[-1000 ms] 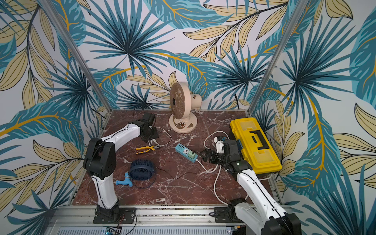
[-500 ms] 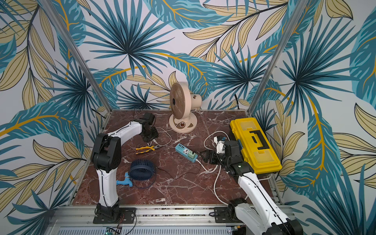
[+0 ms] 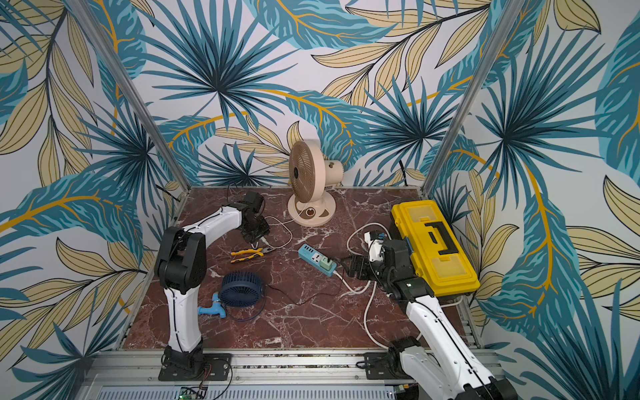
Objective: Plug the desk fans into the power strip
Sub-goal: Pick up the plug from the center of the board.
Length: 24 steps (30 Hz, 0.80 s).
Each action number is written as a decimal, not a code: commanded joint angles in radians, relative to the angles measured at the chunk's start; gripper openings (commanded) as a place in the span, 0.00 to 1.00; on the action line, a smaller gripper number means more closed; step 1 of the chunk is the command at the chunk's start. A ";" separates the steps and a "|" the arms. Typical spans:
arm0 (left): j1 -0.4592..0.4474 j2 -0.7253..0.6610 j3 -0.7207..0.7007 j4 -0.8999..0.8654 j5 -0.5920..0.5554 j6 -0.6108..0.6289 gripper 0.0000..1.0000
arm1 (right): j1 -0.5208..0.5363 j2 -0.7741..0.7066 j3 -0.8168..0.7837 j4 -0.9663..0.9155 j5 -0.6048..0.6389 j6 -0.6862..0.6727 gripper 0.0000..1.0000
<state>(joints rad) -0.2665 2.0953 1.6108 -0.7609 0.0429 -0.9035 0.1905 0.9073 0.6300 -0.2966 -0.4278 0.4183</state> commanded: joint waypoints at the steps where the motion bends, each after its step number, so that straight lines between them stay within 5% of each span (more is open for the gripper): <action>1: 0.004 0.015 0.017 -0.024 -0.023 -0.006 0.35 | 0.000 -0.019 -0.024 -0.007 -0.012 -0.018 0.86; 11: -0.004 0.019 0.005 -0.004 -0.021 -0.016 0.28 | 0.000 -0.026 -0.024 -0.010 -0.015 -0.018 0.86; 20: -0.007 0.044 0.006 0.004 -0.017 -0.018 0.37 | 0.000 -0.028 -0.026 -0.006 -0.023 -0.019 0.85; 24: -0.009 0.051 0.007 0.011 -0.015 -0.017 0.26 | 0.000 -0.028 -0.026 -0.004 -0.027 -0.018 0.85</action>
<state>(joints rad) -0.2722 2.1265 1.6108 -0.7578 0.0345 -0.9245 0.1905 0.8955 0.6300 -0.2966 -0.4358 0.4145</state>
